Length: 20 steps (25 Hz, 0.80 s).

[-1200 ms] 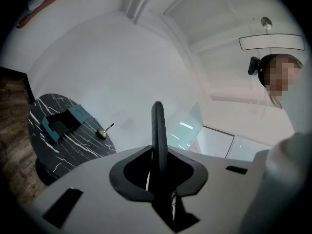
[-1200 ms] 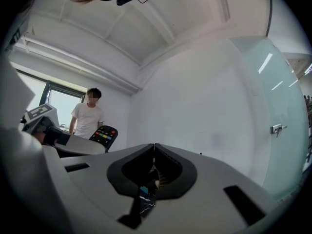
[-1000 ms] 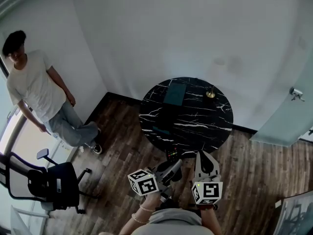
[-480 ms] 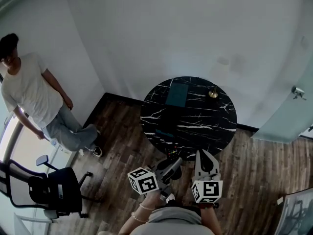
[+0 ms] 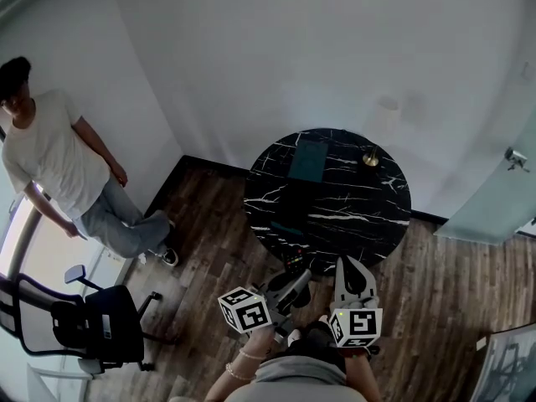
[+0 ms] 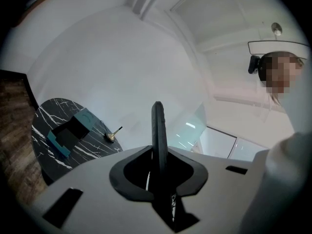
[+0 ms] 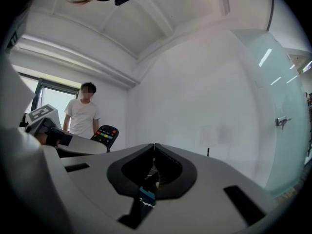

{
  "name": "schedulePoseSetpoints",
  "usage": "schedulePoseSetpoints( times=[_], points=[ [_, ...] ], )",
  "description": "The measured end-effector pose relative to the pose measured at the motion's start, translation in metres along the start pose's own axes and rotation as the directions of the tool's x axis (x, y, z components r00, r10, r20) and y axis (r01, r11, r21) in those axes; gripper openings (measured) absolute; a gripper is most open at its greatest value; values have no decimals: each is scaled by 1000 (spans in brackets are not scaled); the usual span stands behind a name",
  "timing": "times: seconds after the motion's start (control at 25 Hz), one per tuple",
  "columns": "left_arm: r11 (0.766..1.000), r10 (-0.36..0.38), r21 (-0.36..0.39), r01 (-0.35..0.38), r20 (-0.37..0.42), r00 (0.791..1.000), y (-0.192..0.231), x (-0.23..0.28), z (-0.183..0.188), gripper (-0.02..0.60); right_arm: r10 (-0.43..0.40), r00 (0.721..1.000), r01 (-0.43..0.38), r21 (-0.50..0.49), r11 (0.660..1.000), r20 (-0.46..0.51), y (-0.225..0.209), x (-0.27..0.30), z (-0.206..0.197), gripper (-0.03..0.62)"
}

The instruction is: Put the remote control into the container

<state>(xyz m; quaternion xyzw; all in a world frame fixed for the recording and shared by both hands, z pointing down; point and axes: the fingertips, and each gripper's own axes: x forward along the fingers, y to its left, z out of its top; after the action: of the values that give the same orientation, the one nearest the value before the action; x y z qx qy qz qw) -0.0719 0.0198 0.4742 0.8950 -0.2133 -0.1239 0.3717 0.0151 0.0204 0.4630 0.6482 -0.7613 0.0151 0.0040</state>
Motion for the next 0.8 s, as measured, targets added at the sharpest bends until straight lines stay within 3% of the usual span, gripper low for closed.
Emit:
schedulePoseSetpoints(
  times=[0.8],
  points=[
    [996, 88, -5, -88, 82, 993, 50, 90, 38, 67, 132, 991, -132, 24, 991, -7, -64, 106, 6, 12]
  ],
)
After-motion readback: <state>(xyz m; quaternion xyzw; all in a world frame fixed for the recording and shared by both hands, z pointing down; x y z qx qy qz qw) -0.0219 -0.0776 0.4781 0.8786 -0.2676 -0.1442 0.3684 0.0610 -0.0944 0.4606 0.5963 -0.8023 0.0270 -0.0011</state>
